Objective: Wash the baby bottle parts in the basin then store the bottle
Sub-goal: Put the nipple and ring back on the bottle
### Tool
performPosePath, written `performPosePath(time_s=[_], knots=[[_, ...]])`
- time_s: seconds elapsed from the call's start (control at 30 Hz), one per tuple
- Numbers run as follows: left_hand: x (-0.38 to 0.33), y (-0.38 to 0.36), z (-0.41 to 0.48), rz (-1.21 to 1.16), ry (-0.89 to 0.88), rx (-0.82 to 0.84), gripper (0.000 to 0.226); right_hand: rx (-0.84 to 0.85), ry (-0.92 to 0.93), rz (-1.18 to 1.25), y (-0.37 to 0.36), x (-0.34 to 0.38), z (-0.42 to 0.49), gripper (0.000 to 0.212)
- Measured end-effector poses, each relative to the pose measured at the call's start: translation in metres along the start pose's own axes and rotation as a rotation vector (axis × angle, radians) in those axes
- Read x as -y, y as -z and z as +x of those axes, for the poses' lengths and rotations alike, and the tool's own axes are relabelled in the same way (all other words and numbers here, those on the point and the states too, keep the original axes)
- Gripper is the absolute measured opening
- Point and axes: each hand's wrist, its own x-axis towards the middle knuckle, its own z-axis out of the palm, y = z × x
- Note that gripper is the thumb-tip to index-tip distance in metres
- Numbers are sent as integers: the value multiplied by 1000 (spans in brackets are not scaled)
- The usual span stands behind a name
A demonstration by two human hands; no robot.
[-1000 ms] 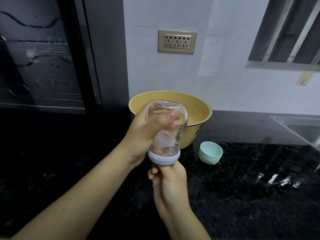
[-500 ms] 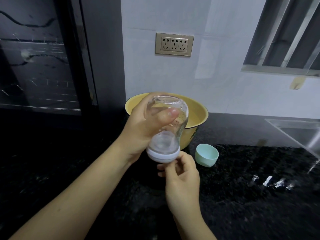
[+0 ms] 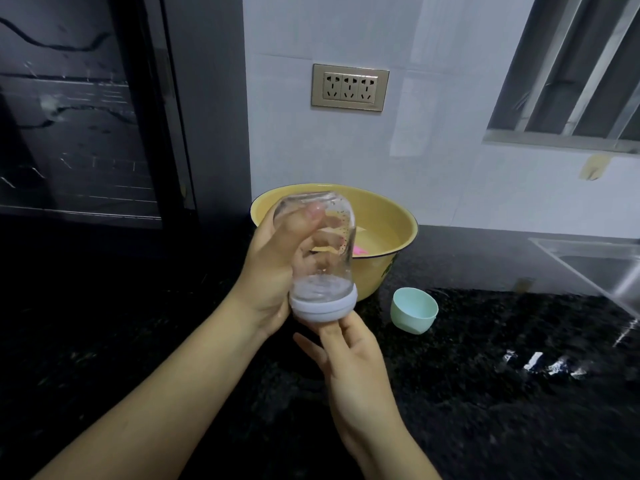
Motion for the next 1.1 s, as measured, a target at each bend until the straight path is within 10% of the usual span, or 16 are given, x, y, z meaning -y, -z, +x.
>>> performPosePath(time_s=[0.53, 0.8, 1.1], knots=[[0, 4, 0, -124, -38, -75, 56, 46, 534, -794, 45, 14, 15, 24], [9, 0, -2, -138, -130, -148, 101, -22, 50, -110, 23, 6, 9, 19], [11, -2, -11, -99, -203, 32, 77, -63, 46, 411, 15, -5, 10, 62]])
